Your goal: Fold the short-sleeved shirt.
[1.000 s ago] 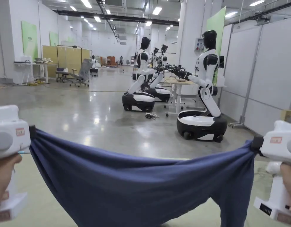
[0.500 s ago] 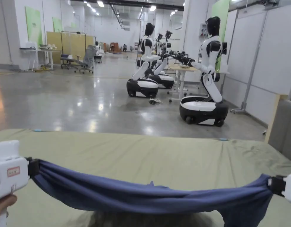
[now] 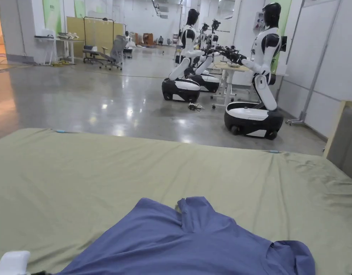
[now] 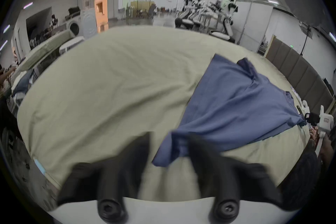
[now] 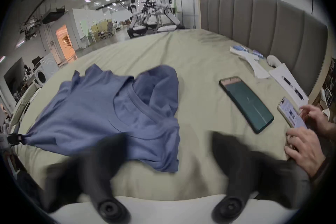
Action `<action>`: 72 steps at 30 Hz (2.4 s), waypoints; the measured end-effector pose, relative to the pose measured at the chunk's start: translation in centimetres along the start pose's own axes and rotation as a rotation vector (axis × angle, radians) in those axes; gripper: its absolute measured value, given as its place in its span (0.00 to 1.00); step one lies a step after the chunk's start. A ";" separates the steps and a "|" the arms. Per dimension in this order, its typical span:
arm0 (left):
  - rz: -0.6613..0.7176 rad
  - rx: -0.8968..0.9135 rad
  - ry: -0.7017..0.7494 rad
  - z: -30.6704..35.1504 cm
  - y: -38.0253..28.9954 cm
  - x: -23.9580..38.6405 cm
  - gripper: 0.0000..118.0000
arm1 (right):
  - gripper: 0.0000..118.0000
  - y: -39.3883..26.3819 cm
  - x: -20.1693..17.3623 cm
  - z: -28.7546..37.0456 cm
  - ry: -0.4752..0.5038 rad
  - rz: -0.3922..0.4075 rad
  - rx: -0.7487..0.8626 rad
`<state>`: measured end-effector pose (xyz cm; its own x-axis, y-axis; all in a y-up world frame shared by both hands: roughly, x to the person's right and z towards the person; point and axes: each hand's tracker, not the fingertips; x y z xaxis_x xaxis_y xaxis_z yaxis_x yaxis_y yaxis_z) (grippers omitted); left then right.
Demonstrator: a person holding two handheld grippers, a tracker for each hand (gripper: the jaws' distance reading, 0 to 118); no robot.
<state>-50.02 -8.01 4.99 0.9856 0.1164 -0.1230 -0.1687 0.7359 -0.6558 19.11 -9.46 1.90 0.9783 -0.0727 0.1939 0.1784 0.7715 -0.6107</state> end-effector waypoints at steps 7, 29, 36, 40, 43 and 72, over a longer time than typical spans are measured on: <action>-0.112 0.272 0.019 9.3 -1.1 2.3 0.87 | 0.97 1.9 -4.0 8.4 0.150 0.026 0.273; -0.188 0.018 -0.038 -0.7 -2.2 -3.5 0.93 | 0.01 0.9 -22.7 12.8 0.340 0.342 0.268; -0.216 -0.042 -0.095 -3.5 -0.9 -2.7 0.00 | 0.01 2.7 -20.3 8.6 0.299 0.341 0.224; -0.170 -0.063 -0.127 -3.7 -0.7 -2.8 0.00 | 0.01 4.9 -20.2 5.5 0.244 0.410 0.172; -0.144 -0.062 -0.141 -3.1 -0.4 -2.8 0.00 | 0.01 7.5 -21.2 1.9 0.214 0.494 0.133; -0.033 -0.019 -0.148 -1.8 3.3 -0.9 0.00 | 0.03 19.0 -22.0 -15.9 0.312 0.439 -0.096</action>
<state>-51.53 -6.89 1.59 0.9817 0.1904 0.0091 -0.1350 0.7283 -0.6718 2.67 -3.27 -26.15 0.9450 0.0478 -0.3234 -0.2594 0.7115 -0.6530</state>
